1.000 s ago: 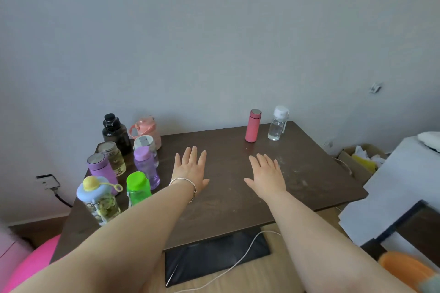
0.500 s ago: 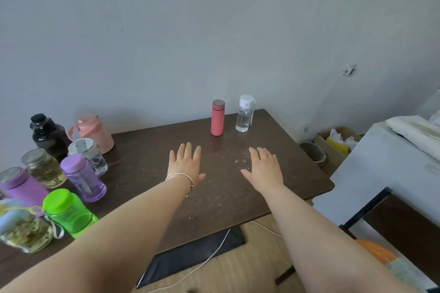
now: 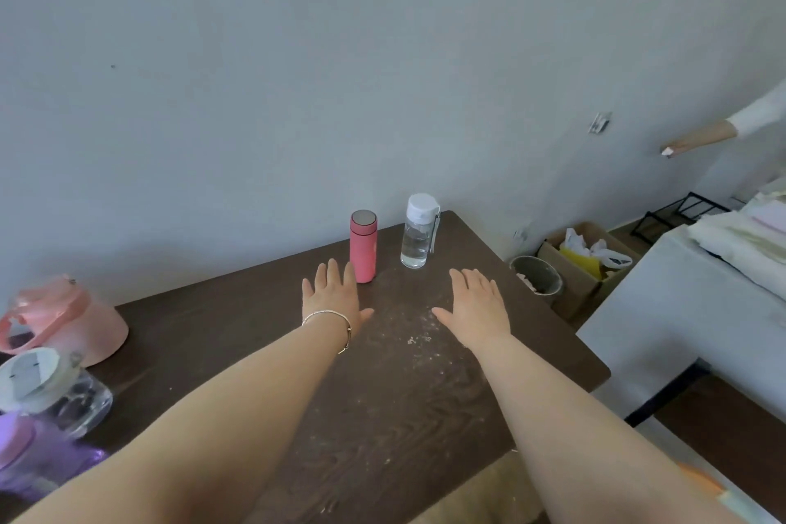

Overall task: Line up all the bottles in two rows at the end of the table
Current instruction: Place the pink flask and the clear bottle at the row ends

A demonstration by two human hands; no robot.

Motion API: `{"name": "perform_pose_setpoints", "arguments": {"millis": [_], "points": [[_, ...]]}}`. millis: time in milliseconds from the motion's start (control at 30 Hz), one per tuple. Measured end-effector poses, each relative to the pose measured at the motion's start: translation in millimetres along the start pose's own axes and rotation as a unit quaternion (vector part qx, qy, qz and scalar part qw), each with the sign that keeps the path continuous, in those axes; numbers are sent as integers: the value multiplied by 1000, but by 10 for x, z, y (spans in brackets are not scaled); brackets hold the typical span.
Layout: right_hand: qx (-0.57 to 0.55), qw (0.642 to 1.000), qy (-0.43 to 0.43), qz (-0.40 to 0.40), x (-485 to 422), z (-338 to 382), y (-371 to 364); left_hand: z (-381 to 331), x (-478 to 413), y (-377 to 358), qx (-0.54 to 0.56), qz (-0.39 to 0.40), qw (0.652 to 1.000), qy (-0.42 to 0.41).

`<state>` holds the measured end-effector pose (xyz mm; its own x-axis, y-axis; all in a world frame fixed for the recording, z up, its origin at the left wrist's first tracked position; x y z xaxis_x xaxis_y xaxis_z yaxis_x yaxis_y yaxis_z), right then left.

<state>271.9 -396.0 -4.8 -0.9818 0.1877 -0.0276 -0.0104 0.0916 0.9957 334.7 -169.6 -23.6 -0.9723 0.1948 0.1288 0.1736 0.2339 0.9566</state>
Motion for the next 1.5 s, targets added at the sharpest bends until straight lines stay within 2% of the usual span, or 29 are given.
{"name": "perform_pose_setpoints", "arguments": {"millis": [300, 500, 700, 800, 900, 1133, 1500], "points": [[-7, 1000, -7, 16, -771, -62, -214, 33, -771, -115, 1, 17, 1000, 20], [-34, 999, -6, 41, -1382, -77, -572, 136, -1199, -278, 13, 14, 998, 64], [-163, 984, -52, 38, -2011, -170, -877, 175, -1560, -425, 89, -6, 990, 110], [-262, 959, -86, 58, -2241, -201, -1012, 127, -1703, -421, 162, -26, 978, 128], [-359, 926, -96, 72, -2419, -177, -1126, 113, -1780, -433, 275, -32, 944, 181], [-423, 899, -73, 87, -2556, -64, -1258, 216, -1808, -631, 399, -42, 892, 208], [-430, 897, -75, 73, -2264, -16, -1101, 250, -1489, -584, 403, -59, 895, 180]]}}
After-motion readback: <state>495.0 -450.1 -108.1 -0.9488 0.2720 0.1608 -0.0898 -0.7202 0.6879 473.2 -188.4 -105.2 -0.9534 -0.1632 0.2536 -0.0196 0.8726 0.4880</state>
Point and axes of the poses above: each hand's wrist, its own x-axis away from the middle knuckle, its own y-axis out of the back of the hand, z = x × y, the point moved 9 cm from there along -x, towards the middle knuckle, and after that the axes turned 11 degrees about x, right-handed, at the moved point
